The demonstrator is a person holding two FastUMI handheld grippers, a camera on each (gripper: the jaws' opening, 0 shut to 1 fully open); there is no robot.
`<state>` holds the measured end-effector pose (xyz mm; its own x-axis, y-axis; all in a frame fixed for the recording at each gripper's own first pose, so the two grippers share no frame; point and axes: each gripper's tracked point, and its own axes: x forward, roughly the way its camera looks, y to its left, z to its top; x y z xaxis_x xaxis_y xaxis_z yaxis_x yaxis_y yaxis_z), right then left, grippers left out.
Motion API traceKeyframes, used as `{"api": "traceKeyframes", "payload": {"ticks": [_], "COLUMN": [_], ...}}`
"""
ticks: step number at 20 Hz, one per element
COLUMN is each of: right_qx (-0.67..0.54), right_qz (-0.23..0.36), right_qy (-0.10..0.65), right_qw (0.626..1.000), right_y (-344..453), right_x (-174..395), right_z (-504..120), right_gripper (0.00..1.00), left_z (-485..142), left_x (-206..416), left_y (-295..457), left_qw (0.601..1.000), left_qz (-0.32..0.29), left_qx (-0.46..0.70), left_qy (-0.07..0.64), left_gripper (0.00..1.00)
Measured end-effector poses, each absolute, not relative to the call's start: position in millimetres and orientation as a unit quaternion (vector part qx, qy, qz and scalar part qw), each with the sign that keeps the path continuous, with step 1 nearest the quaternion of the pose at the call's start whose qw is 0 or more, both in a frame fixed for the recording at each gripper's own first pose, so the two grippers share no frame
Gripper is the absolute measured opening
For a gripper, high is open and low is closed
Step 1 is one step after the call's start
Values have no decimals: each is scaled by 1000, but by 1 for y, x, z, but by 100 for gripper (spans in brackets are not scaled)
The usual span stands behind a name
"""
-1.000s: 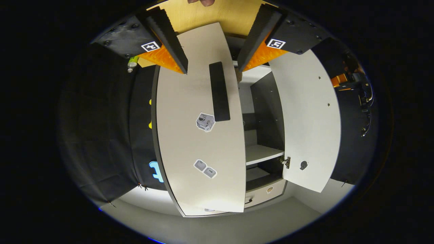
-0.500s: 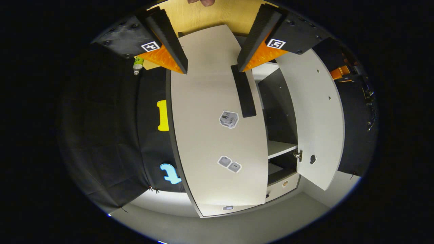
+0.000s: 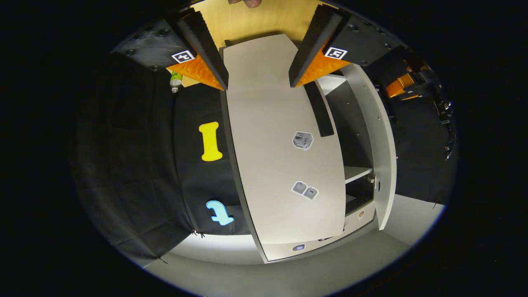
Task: Grab one shoe with the right hand and put it into the shoe cabinet, grab the other shoe with the left hand and put it into the shoe cabinet; then close the right door with the right hand and the left door with the left hand.
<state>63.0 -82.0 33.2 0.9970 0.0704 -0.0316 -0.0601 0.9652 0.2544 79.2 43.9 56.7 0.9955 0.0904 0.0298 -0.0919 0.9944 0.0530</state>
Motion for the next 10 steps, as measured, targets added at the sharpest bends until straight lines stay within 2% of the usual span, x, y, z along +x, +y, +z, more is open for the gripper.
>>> {"api": "traceKeyframes", "payload": {"ticks": [10], "right_qx": [133], "right_qz": [27], "right_qy": [25], "right_qw": [990], "right_y": [-110], "right_x": [53], "right_z": [29], "right_gripper": [98], "left_z": [56], "left_x": [110], "left_y": [9], "left_qw": [998], "left_qz": [60], "left_qx": [14], "left_qy": [-3], "left_gripper": [93]}}
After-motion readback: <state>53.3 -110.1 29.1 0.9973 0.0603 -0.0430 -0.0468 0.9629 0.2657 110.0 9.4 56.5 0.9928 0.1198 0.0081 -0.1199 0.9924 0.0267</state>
